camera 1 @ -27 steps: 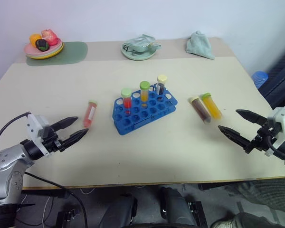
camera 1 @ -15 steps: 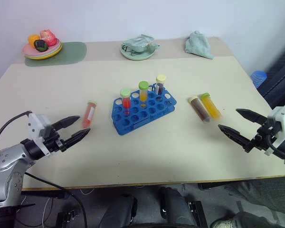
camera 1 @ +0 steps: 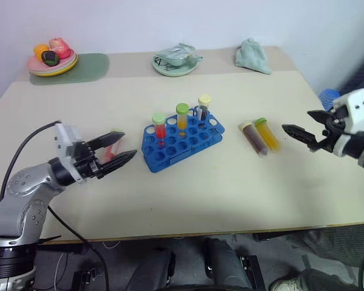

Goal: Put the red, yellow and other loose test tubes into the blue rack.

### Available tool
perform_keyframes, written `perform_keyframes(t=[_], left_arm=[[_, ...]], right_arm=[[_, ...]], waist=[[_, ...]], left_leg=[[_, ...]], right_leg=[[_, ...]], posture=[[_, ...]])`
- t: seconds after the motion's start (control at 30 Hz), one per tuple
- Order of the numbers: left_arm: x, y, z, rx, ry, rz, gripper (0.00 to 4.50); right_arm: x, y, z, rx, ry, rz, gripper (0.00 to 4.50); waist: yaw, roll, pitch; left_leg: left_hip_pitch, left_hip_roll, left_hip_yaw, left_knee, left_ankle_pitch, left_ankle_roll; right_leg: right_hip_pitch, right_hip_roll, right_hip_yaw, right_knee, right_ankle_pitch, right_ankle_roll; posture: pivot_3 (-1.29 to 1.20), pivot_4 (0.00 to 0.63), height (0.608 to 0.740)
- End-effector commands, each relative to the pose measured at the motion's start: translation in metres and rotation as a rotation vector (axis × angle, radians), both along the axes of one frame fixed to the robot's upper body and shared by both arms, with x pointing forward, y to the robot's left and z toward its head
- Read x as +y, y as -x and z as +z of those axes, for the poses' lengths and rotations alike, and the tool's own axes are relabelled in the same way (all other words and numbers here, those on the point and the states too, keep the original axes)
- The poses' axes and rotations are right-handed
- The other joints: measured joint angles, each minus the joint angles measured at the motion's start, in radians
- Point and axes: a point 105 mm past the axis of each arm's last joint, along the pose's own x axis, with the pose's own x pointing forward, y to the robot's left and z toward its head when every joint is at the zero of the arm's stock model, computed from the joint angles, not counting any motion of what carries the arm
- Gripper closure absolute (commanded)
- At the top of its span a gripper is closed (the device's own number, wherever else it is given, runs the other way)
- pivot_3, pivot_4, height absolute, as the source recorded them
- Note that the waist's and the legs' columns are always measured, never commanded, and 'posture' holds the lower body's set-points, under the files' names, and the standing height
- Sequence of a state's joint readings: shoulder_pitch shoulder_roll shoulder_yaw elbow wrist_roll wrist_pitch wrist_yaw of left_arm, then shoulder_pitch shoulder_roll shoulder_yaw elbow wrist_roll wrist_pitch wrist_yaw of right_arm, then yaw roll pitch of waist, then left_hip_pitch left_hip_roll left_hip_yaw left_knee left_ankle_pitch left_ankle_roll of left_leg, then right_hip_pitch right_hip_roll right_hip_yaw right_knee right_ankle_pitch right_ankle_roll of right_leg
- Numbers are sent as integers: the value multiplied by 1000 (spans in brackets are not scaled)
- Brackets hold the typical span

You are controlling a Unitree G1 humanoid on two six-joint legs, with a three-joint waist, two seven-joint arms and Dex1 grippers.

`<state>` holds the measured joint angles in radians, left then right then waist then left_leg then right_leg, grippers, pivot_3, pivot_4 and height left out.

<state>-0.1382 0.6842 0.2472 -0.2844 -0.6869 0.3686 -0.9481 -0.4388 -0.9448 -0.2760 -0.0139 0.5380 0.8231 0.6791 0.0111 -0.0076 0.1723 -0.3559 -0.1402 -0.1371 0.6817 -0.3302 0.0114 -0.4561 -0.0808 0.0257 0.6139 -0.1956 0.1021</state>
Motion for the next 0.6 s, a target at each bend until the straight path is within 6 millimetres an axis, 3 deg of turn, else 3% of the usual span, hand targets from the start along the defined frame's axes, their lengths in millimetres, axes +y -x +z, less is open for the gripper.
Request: perform_keyframes(t=[0.03,0.23,0.43,0.6], left_arm=[[-17,0,14,-59,-11,-53,1262],[-27,-3,8,-51,-46,-95,1262],[-38,0,12,-61,-47,-147,1262],[-39,3,12,-68,-56,-151,1262]], right_arm=[[-10,-21,-5,118,17,-59,0],[-11,-56,-12,209,24,-96,0],[-7,-75,-22,256,76,-85,0],[18,-81,-7,239,8,28,0]], waist=[[1,0,0],[0,1,1],[1,1,1],[-1,1,1]], left_leg=[[-1,0,0,0,0,0],[-2,0,0,-1,0,0],[-3,0,1,-1,0,0],[-4,0,1,-1,0,0]], right_leg=[[-1,0,0,0,0,0],[-3,0,0,0,0,0],[-4,0,0,0,0,0],[-5,0,0,0,0,0]], posture=[[0,150,740],[0,150,740],[0,150,740],[0,150,740]])
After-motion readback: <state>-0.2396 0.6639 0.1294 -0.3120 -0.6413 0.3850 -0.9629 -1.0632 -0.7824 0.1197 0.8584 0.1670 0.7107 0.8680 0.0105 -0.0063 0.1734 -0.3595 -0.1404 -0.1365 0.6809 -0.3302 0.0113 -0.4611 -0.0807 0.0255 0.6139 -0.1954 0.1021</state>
